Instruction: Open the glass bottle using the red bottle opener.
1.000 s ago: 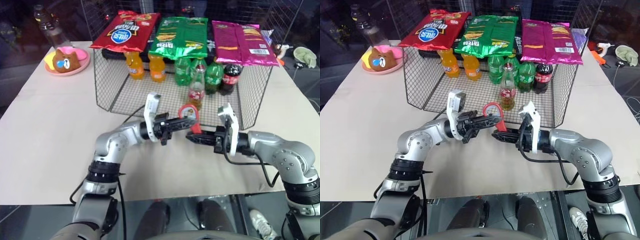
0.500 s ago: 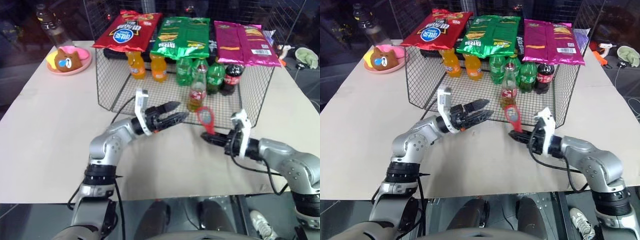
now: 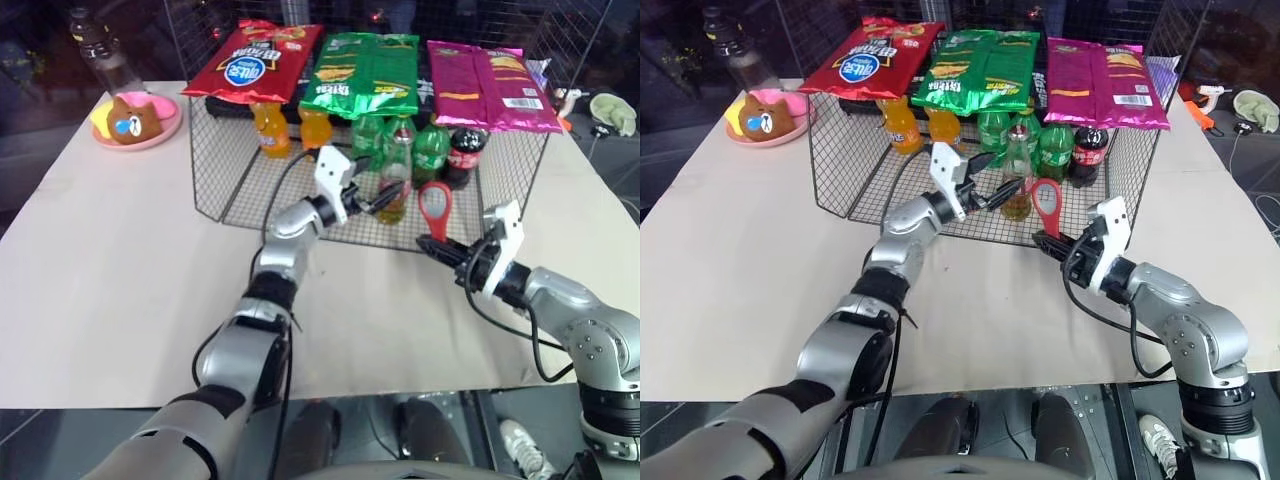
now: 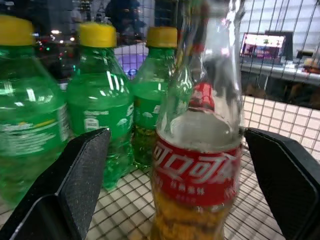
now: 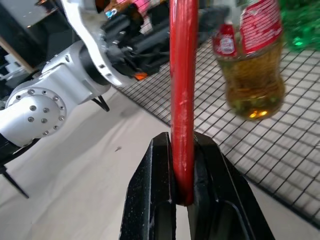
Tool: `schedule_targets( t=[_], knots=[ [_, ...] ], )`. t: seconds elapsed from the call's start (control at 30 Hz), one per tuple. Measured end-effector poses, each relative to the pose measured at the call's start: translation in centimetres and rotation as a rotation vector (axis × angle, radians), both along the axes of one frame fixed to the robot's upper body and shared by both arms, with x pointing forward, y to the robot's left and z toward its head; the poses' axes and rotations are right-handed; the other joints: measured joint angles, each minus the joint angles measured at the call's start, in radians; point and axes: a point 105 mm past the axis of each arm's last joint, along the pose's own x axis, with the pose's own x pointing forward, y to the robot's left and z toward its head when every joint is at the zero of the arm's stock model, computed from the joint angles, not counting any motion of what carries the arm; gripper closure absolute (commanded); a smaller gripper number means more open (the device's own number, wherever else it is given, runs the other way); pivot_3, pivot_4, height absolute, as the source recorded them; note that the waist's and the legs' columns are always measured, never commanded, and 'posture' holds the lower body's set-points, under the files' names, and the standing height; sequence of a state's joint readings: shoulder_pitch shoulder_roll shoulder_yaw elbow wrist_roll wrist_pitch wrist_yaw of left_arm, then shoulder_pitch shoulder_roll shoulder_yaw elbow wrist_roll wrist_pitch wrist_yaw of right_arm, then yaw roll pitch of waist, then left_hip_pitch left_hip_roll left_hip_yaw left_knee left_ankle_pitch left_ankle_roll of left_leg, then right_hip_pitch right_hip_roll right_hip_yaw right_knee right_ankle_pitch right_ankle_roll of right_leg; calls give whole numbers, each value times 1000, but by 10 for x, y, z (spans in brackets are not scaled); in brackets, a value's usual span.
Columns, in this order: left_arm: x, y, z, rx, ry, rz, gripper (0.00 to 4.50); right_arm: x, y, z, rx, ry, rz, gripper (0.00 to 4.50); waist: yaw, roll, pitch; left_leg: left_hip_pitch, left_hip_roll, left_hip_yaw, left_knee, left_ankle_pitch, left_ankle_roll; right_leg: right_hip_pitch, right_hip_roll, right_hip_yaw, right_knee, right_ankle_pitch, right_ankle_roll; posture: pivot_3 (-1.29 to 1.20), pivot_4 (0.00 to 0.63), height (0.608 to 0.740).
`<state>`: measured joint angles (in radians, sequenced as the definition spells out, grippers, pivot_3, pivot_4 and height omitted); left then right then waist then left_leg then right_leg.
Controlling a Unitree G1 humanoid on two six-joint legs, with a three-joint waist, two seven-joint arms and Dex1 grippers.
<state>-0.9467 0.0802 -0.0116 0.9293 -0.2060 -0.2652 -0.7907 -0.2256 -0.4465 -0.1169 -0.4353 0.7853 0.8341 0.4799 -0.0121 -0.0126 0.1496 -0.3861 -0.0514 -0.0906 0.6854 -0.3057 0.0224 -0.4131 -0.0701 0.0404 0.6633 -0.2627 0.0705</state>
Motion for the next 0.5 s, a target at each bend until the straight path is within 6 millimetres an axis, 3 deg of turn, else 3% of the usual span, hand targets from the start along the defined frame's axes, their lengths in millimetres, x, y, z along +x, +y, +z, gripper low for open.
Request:
schedule_targets(
  t=[0.13, 0.37, 0.47, 0.5],
  knots=[
    [1, -14, -6, 18, 16, -29, 72, 0, -3, -1, -19, -25, -30, 4500, -2, 0, 0, 0, 0, 0, 0, 0, 0, 0, 0, 0, 0, 0, 0, 0, 150, 740],
    [7, -22, -3, 11, 37, -10, 72, -1, -7, -3, -34, -39, -62, 4500, -3, 0, 0, 0, 0, 0, 0, 0, 0, 0, 1, 0, 1, 0, 0, 0, 150, 740],
    [11, -22, -4, 10, 55, 24, 700, -1, -8, -4, -40, -41, -70, 4500, -4, 0, 0, 0, 0, 0, 0, 0, 0, 0, 1, 0, 1, 0, 0, 0, 150, 740],
    [12, -21, -5, 11, 61, 35, 1199, -1, -8, -4, -42, -42, -71, 4500, -4, 0, 0, 0, 0, 0, 0, 0, 0, 0, 1, 0, 1, 0, 0, 0, 150, 740]
  ],
)
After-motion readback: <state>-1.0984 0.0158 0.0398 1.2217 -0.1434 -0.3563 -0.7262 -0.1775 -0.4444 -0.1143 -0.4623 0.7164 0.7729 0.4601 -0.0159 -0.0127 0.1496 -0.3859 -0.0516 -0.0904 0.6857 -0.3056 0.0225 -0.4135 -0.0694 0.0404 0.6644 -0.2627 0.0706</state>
